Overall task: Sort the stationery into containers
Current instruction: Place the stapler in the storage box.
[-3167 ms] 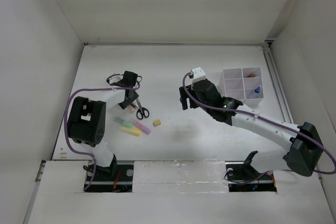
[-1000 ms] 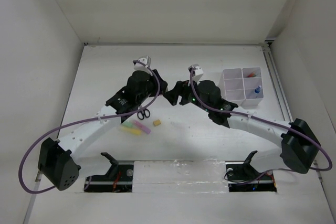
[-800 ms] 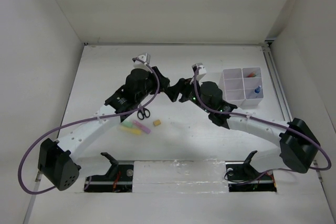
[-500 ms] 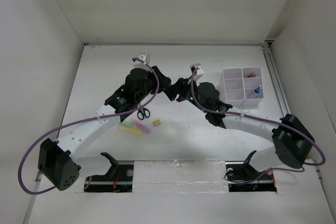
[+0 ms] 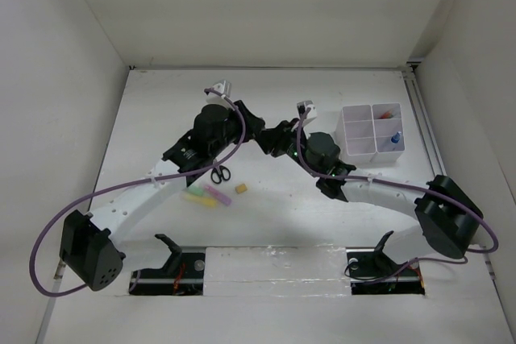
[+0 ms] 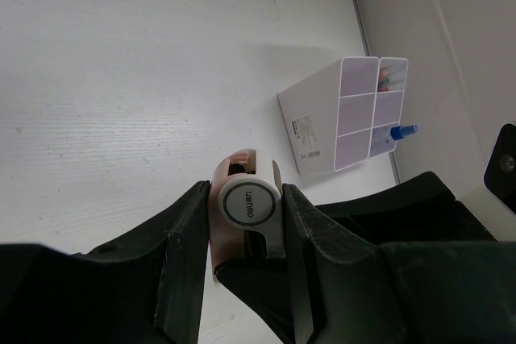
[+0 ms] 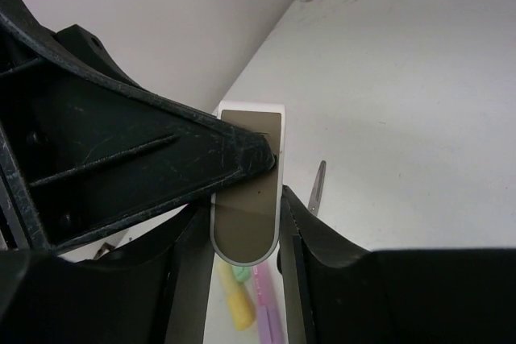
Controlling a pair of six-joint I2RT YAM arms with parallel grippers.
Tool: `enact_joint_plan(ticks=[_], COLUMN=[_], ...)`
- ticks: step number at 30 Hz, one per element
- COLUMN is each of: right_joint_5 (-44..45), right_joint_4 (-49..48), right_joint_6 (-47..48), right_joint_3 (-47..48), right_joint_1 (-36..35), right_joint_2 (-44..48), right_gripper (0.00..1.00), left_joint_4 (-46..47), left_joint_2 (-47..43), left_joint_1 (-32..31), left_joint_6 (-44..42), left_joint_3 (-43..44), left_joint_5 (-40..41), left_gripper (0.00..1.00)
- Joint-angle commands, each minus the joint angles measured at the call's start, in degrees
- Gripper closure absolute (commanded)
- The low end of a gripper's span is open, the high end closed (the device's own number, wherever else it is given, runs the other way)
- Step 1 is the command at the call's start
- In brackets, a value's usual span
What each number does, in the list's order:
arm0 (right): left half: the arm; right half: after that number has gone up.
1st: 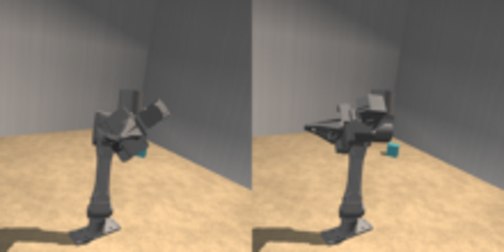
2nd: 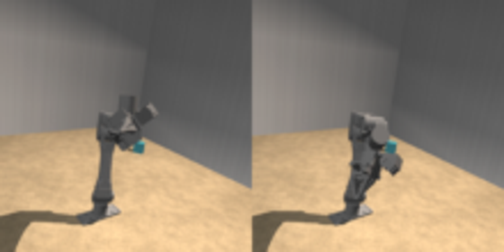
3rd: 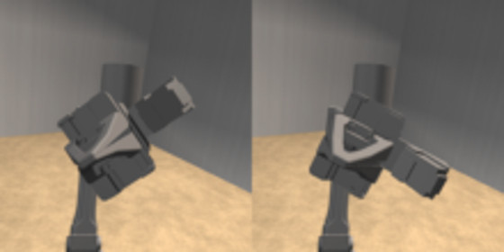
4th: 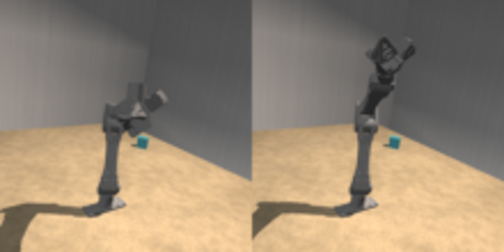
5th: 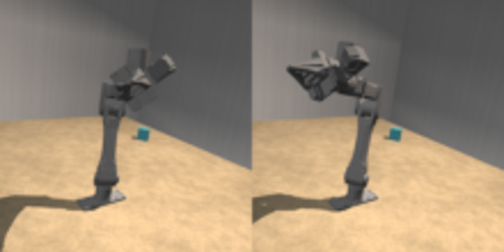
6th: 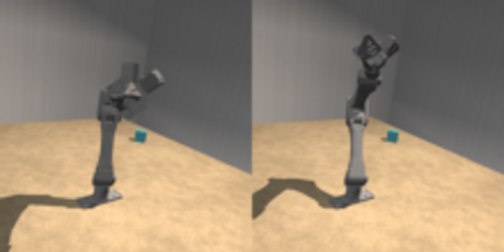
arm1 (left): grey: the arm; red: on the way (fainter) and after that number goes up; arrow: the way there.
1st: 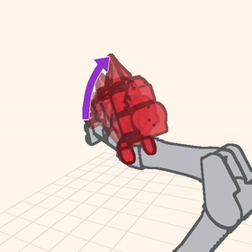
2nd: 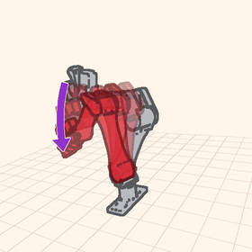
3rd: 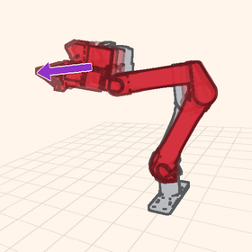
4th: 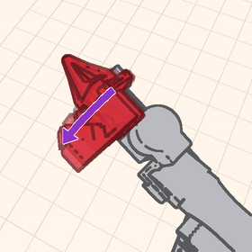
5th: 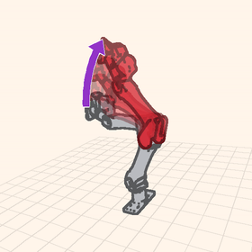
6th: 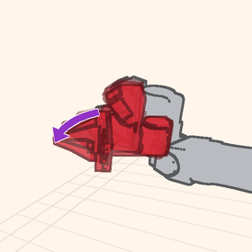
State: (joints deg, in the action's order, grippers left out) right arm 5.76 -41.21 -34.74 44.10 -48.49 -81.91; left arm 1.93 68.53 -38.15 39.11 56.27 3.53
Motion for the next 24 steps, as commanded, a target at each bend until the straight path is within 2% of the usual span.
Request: enact_joint_plan(ticks=[1, 4, 5, 9, 10, 11, 15, 18, 19, 21, 23, 24], right_joint_5=[2.24, 2.24, 2.24, 3.38, 3.38, 4.08, 7.24, 8.39, 9.09, 13.19, 18.91, 21.2], right_joint_4=[-8.36, -8.36, -6.18, -1.25, 1.2, 2.0, 6.31, 7.81, 7.81, 12.62, 21.48, 30.22], right_joint_6=[0.02, 0.55, 1.25, 2.49, 3.01, 3.01, 3.01, 2.49, 2.49, 1.62, -4.33, -6.28], right_joint_3=[0.11, 0.11, 0.11, 2.04, 2.05, 2.05, 1.52, 1.0, 0.99, 1.6, 4.67, 5.9], right_joint_1=[-0.64, -0.64, -1.16, -1.17, -1.17, -1.17, -1.17, -1.17, -1.17, -0.65, 0.67, 1.72], right_joint_2=[-0.09, -0.09, -0.09, 0.96, 0.96, 1.48, 2.8, 4.56, 5.35, 6.23, 8.16, 8.78], right_gripper=[0.99, 1.0, 1.0, 1.0, 1.0, 1.0, 1.0, 1.0, 1.0, 1.0, 1.0, 1.0], left_joint_4=[0.61, -0.96, -2.53, -4.04, -4.57, -5.18, -5.89, -6.41, -7.11, -9.13, -12.56, -14.05], left_joint_2=[0.11, 0.11, 0.81, 2.04, 2.04, 2.57, 4.5, 6.51, 7.22, 8.45, 8.46, 8.46], left_joint_1=[-0.17, -0.17, -0.17, -0.17, -0.17, -0.17, -0.17, -0.17, -0.17, -0.17, -0.17, -0.17], left_joint_6=[1.05, 2.2, 2.72, 1.84, 0.97, 0.44, -0.44, -1.06, -1.06, -0.53, 0.87, 2.27], left_joint_3=[1.65, 2.87, 3.92, 7.53, 8.41, 9.37, 15.79, 18.69, 20.61, 22.56, 23.62, 23.62], left_joint_5=[-0.89, -0.19, 1.46, 2.09, 2.7, 3.23, 5.51, 6.14, 6.14, 7.89, 10.26, 13.14], left_gripper=[1.0, 1.0, 0.97, 0.66, 0.48, 0.39, 0.17, 0.17, 0.14, 0.14, 0.11, 0.11])
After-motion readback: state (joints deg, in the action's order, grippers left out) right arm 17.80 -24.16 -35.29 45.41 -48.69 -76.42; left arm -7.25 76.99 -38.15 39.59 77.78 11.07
